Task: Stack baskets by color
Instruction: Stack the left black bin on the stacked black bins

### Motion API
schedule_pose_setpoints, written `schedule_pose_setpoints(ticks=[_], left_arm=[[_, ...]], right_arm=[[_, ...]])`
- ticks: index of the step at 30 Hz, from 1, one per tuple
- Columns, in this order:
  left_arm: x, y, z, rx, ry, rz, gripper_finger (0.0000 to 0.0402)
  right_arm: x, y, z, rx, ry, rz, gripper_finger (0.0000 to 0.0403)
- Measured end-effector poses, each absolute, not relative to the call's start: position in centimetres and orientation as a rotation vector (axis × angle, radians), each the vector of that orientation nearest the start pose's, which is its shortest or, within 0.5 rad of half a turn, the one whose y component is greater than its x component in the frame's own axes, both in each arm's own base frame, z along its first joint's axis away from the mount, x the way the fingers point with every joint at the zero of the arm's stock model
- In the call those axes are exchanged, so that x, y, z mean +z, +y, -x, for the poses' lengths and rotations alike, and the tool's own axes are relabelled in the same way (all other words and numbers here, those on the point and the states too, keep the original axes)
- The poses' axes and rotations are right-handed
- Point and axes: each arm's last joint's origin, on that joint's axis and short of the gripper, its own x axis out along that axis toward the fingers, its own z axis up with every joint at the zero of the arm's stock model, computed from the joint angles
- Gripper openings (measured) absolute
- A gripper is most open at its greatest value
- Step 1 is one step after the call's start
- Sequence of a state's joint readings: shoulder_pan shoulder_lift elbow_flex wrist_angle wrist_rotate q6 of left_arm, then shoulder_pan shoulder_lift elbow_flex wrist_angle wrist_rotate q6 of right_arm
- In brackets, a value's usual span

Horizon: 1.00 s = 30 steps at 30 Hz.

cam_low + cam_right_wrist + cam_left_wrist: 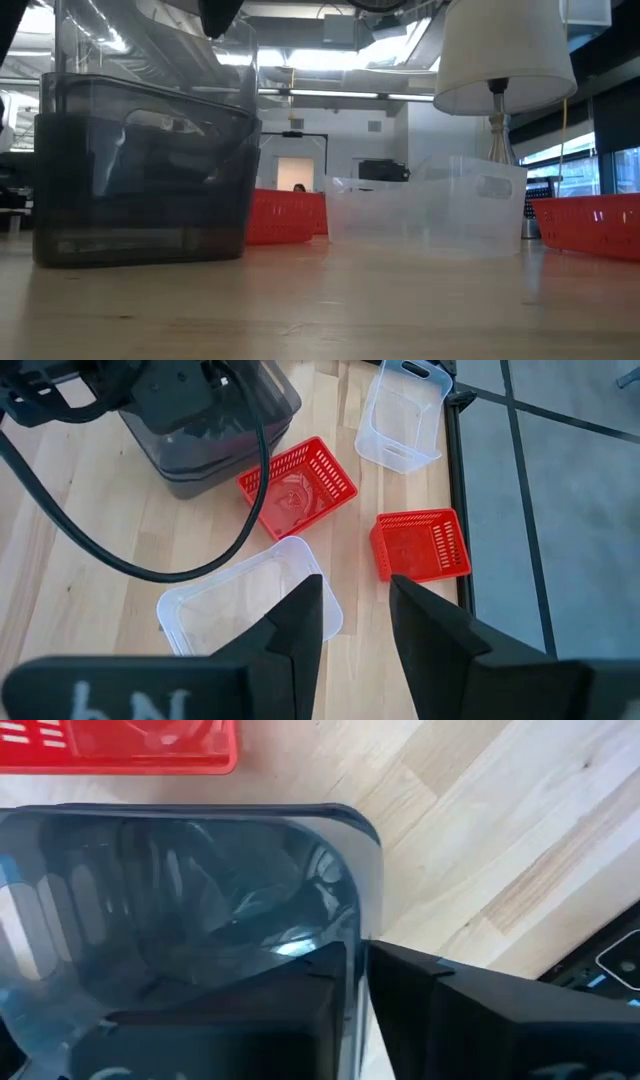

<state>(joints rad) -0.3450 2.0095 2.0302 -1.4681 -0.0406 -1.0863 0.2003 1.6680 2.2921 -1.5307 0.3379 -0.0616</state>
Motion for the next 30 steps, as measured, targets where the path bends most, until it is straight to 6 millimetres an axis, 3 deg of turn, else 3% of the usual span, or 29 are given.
schedule_pose_setpoints(ticks=[9, 12, 17, 30], left_arm=[[30.71, -12.84, -36.61, 0.530, 1.407, 0.582, 0.0078], [30.71, -12.84, -36.61, 0.531, 1.407, 0.583, 0.0066], [30.71, -12.85, -36.63, 0.533, 1.404, 0.587, 0.0008], [30.67, -12.59, -35.97, 0.590, 1.456, 0.568, 0.0001]], right_arm=[[48.32, 4.39, -26.45, -0.101, 0.880, 0.299, 0.0118], [48.33, 4.38, -26.45, -0.102, 0.880, 0.299, 0.0118], [48.32, 4.39, -26.45, -0.102, 0.880, 0.299, 0.0118], [48.32, 4.39, -26.45, -0.102, 0.880, 0.299, 0.0118]])
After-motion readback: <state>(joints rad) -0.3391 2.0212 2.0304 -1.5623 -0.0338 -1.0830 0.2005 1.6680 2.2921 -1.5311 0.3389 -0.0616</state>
